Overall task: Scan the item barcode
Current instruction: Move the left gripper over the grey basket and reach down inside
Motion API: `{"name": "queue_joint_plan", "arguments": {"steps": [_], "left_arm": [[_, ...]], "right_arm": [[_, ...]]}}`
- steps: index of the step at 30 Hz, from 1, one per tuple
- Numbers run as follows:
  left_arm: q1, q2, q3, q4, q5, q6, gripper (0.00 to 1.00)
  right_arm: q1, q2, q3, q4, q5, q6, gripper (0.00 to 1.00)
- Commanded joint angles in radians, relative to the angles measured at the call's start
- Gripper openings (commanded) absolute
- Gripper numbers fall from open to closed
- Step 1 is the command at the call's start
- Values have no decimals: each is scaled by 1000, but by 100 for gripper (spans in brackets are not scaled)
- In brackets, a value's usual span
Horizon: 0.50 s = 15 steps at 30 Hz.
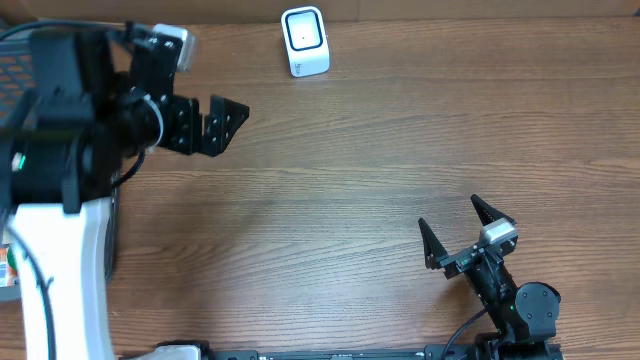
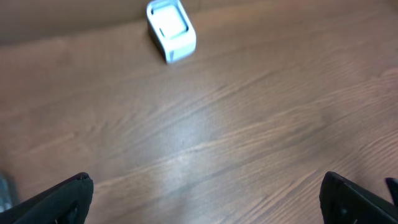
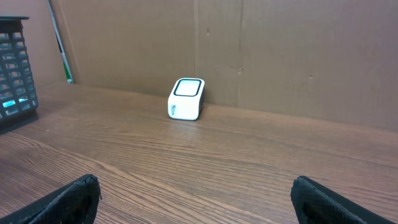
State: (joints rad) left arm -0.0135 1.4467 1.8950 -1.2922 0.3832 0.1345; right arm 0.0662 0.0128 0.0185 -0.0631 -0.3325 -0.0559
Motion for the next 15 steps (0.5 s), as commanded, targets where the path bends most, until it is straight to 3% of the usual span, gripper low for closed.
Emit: {"name": "queue_joint_plan", "arguments": {"steps": [1,4,7,15], "left_arm": [[14,48,42,-7,11,-41,99],[58,37,71,1,-44,-211,92],[144,11,127,-27,-151,-397,92],[484,-82,169,-71,-385,-527,95]], "right_arm": [[-2,-10,-10,6,6,4,100],[-2,-10,-10,6,6,4,100],[-2,-10,-10,6,6,4,100],[-2,-10,-10,6,6,4,100]]}}
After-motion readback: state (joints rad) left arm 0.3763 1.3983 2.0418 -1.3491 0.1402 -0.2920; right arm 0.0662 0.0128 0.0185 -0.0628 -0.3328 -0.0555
